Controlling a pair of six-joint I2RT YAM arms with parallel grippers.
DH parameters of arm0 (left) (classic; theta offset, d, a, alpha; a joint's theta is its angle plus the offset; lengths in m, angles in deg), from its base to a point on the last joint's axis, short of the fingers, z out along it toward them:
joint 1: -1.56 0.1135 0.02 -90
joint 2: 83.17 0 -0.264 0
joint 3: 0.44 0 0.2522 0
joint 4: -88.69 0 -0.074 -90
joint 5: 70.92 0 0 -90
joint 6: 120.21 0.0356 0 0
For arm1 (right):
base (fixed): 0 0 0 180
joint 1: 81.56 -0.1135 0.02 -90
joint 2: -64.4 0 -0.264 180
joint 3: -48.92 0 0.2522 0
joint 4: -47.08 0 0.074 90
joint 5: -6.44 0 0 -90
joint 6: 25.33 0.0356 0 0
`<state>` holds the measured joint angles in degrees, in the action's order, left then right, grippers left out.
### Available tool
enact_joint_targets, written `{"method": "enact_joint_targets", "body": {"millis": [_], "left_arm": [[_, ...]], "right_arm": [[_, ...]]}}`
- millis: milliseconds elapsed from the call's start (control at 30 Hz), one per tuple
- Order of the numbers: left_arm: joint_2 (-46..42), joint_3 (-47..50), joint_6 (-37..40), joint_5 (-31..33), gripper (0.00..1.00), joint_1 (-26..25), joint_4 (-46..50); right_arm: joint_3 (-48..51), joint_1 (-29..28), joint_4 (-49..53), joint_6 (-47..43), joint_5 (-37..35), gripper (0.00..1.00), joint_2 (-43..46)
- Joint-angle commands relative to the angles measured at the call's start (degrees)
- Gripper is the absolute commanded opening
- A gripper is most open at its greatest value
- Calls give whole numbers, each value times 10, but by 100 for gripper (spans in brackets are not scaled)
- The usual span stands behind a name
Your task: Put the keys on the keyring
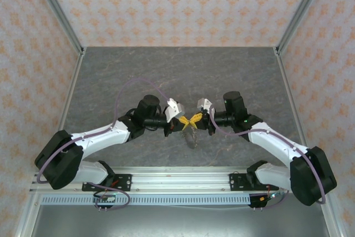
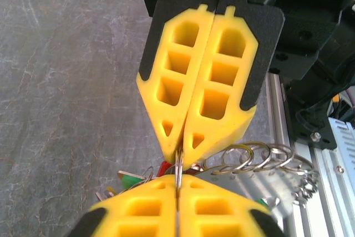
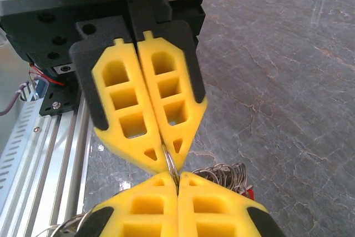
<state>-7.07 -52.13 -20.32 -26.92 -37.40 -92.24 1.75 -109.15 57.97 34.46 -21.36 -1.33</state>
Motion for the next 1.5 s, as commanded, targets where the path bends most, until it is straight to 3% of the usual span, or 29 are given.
{"method": "enact_joint_targets", "body": {"millis": [0, 200, 333, 500, 767, 1033, 1467], "left_arm": [[-29, -38, 49, 8, 15, -2, 52], [-15, -100, 147, 37, 20, -12, 221], [2, -127, 175, 52, 20, -21, 272], [17, -140, 178, 57, 21, -24, 281], [20, -153, 188, 57, 11, -26, 287], [-2, -139, 175, 59, 19, -26, 260], [2, -129, 169, 60, 19, -26, 261]], "right_arm": [[-27, -1, 13, -17, 25, 0, 1], [-60, -4, 87, -61, 16, 0, -1], [-68, -8, 95, -66, 13, 0, 1], [-76, -13, 102, -70, 12, 0, -1], [-83, -22, 113, -79, 4, 0, 0], [-84, -26, 128, -88, -15, 0, -1], [-72, -25, 94, -70, -7, 0, 8]]}}
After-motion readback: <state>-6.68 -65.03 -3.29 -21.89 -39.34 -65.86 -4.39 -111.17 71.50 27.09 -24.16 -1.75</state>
